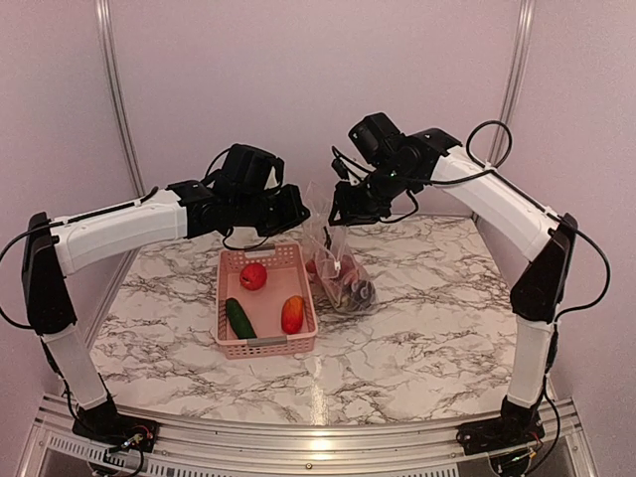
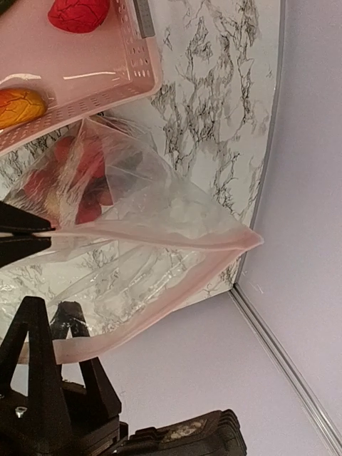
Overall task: Place the food in the zip-top bag and seal the zipper
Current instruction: Adjust the zipper food storage bag at the center of the board.
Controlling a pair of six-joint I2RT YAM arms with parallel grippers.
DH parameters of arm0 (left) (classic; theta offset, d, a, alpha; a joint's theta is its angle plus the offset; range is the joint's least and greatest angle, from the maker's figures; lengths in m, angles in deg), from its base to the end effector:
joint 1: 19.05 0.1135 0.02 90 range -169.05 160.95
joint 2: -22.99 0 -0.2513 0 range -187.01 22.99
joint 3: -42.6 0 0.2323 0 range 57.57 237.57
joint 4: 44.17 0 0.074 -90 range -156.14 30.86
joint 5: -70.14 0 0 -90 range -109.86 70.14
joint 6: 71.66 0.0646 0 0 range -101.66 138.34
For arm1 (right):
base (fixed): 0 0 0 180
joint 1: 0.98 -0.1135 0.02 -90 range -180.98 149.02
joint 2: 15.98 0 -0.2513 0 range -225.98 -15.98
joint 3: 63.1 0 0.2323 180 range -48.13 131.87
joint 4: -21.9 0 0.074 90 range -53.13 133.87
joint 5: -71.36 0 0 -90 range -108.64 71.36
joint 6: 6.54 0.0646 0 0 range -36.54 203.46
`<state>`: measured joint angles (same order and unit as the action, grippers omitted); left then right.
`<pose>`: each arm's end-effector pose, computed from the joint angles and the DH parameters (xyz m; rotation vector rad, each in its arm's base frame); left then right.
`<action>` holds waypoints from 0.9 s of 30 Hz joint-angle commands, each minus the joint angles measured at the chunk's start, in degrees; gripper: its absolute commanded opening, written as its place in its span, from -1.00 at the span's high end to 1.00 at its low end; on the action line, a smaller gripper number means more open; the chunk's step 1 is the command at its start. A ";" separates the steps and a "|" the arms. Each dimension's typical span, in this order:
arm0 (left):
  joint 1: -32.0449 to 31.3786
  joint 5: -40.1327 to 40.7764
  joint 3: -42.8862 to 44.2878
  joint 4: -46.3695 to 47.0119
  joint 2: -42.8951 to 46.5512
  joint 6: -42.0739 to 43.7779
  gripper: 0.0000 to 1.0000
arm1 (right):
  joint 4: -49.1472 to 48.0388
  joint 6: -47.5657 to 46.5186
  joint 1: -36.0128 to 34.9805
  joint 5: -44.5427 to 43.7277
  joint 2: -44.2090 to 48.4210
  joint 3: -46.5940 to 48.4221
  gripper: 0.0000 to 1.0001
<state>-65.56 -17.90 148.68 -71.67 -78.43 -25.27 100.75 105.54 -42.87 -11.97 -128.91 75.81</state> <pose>0.2968 -0.3097 0.3249 0.0294 2.1065 -0.9645 0.3003 0.2794 0.3366 -0.4954 2.5422 0.5887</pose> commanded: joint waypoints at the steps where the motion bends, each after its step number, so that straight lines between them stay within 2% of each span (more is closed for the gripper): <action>1: 0.01 2.35 -1.38 4.28 0.92 -1.88 1.00 | -2.01 1.98 -0.39 3.89 0.71 -0.98 0.34; 5: 0.01 3.56 -1.46 5.99 1.18 -2.71 1.00 | -1.72 2.29 -0.39 3.85 1.69 -3.29 0.34; 7: -0.06 4.26 -1.58 6.29 1.45 -3.03 1.00 | -0.08 2.64 -0.39 2.61 1.78 -3.26 0.49; 9: -0.08 4.44 -1.89 6.59 1.65 -3.21 1.00 | 1.67 3.26 -0.39 -0.77 2.29 -2.20 0.74; 11: -0.08 4.29 -2.19 6.62 1.59 -3.23 1.00 | 3.22 3.73 -0.39 -5.61 3.25 -0.14 0.85; 15: -0.08 2.92 -2.84 6.91 0.99 -3.64 1.00 | 4.21 3.98 0.15 -12.96 4.87 2.45 0.86; 19: -0.16 0.37 -2.50 8.04 0.12 -3.84 1.00 | 3.21 3.56 0.77 -12.91 5.22 0.62 1.00; 24: -0.17 -0.99 -1.50 8.92 -0.77 -3.29 1.00 | 2.41 2.92 1.42 -13.79 4.93 1.17 1.00; 25: -0.17 -1.33 -1.16 8.91 -1.02 -3.04 0.88 | 2.40 2.69 1.84 -14.18 4.79 1.75 1.00; 27: -0.17 -1.69 0.05 8.18 -1.65 -1.83 0.50 | 2.66 1.72 3.43 -14.99 4.54 3.24 1.00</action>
<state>-65.62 -18.03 146.47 -64.11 -78.37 -28.86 103.35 108.71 -41.82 -23.97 -124.78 75.24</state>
